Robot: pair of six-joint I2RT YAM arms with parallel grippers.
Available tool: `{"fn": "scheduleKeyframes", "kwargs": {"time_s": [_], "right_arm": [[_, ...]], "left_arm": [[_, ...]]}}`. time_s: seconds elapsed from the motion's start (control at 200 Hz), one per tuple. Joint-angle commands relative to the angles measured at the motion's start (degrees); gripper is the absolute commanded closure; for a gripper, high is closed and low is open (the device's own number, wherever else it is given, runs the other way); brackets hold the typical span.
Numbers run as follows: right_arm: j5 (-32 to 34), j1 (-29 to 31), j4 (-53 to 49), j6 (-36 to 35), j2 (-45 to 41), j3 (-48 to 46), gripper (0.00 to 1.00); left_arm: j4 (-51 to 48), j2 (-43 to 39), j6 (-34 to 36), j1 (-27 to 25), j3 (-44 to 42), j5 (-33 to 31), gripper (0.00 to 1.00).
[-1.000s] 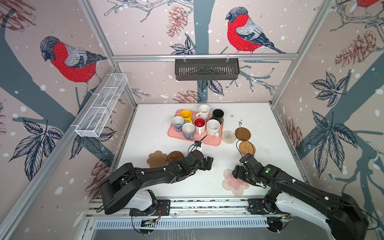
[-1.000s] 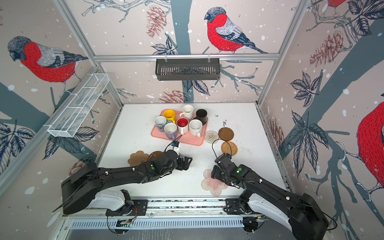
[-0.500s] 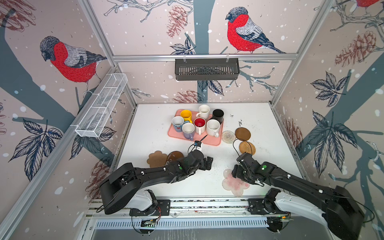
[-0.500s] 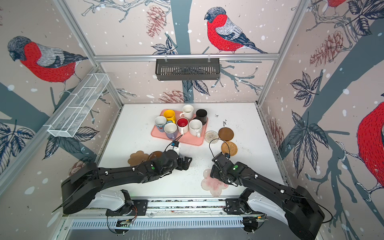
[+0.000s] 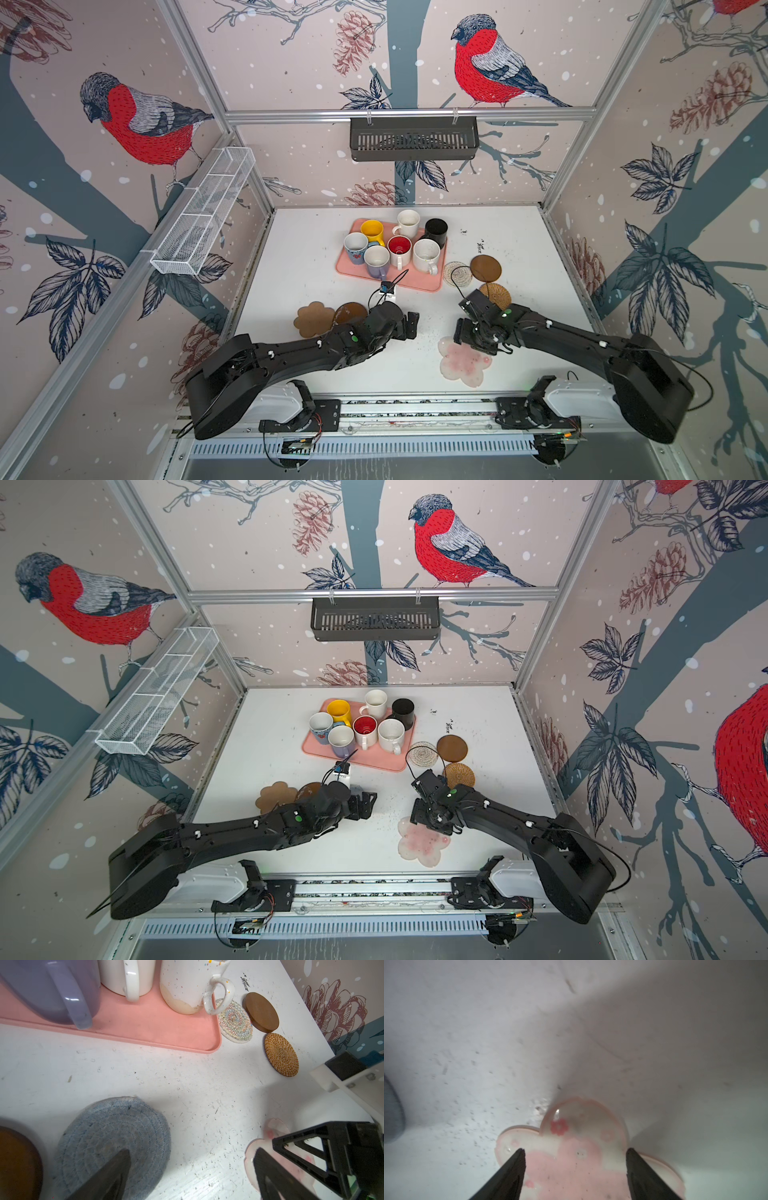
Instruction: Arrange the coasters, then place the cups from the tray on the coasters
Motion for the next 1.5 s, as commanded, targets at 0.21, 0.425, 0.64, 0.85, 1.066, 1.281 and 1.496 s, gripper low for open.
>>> {"fn": "scheduleKeyframes", "kwargs": {"time_s": [0.21, 0.425, 0.64, 0.85, 1.066, 1.281, 1.496], "right_arm": [[-2.59, -0.21, 11.54, -3.84, 3.99, 5.38, 0.25], [-1.37, -0.64, 6.27, -4.96, 0.22, 4.72, 0.25], [0.74, -0.75, 0.05, -2.85, -9.70, -1.97, 0.24], [2.48, -0.17, -5.78, 0.25, -18.83, -7.80, 0.24], [1.97, 1.30, -8.55, 3.44, -24.08, -12.06, 0.25], [1.53, 6.10, -7.87, 7.39, -25.21, -14.21, 0.25], [-0.05, 10.13, -2.30, 11.67, -24.69, -15.89, 0.24]], "left_arm": [[-1.12, -2.20, -0.16, 0.09, -1.25, -2.99, 0.07], [-0.82, -2.60, -0.25, 0.08, -1.67, -3.17, 0.07], [-0.15, -0.05, -0.11, 0.08, -0.09, -1.89, 0.07], [-0.77, 3.20, -0.11, 0.09, 2.64, -0.58, 0.07], [-0.16, 4.20, -0.29, 0.08, 2.97, 0.00, 0.06], [-0.24, 4.38, -0.14, 0.13, 2.97, -0.32, 0.04], [-1.10, 2.75, 0.06, 0.30, 2.32, -1.66, 0.04]]}}
